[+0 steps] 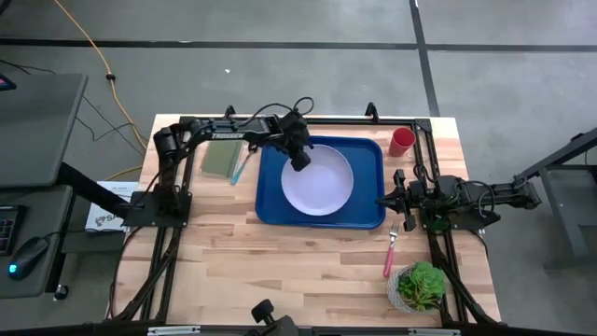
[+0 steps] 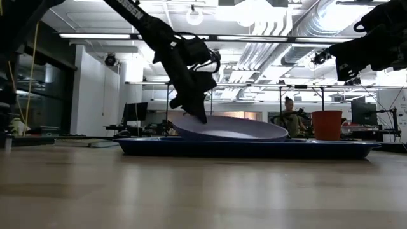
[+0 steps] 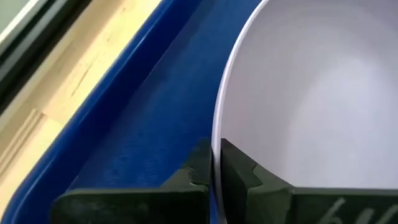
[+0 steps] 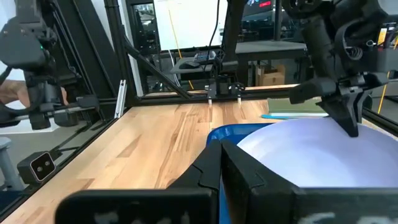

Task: Pick and place plate/cup/fork/spoon on tray
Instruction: Put the white plate on the middle of the blue serving tray

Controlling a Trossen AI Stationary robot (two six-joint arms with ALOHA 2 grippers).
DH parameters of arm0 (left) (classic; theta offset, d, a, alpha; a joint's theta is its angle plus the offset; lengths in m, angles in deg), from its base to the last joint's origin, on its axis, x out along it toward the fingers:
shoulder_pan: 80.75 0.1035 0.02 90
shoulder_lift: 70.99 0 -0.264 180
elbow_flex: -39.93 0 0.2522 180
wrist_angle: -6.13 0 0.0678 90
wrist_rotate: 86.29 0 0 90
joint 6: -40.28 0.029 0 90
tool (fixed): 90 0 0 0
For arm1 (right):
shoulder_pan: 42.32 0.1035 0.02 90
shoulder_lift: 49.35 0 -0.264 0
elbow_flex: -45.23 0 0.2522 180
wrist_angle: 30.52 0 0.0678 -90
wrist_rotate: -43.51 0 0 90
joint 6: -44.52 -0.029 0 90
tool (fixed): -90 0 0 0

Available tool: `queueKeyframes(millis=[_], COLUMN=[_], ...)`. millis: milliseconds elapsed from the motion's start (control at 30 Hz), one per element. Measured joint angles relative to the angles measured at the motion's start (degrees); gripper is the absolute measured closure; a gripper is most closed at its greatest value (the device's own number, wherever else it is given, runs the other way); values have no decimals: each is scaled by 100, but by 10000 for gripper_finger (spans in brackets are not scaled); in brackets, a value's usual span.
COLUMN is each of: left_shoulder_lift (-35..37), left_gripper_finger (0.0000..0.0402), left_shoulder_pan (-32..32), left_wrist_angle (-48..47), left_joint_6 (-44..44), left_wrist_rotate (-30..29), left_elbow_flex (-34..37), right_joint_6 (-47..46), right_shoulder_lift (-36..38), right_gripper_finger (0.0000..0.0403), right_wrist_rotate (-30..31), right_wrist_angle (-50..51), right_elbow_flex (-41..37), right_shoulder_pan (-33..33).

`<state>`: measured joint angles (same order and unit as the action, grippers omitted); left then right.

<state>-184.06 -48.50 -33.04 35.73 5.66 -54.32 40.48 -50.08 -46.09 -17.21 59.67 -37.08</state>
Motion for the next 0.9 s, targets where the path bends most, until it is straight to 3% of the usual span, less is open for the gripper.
queueKeyframes(millis=[467,900], left_shoulder_lift=[-151,-151], left_gripper_finger=[394,334], left_shoulder_pan=[-4,-2], left_wrist_angle=[49,310], left_joint_6=[-131,-129], left_wrist_rotate=[-105,-133], left_elbow_flex=[0,0], right_joint_6=[0,0], right_shoulder_lift=[0,0], right_gripper_finger=[402,402], right_wrist_rotate=[0,0], right_wrist_angle=[0,0], right_elbow_flex=[0,0], right_shoulder_pan=[-2,-2])
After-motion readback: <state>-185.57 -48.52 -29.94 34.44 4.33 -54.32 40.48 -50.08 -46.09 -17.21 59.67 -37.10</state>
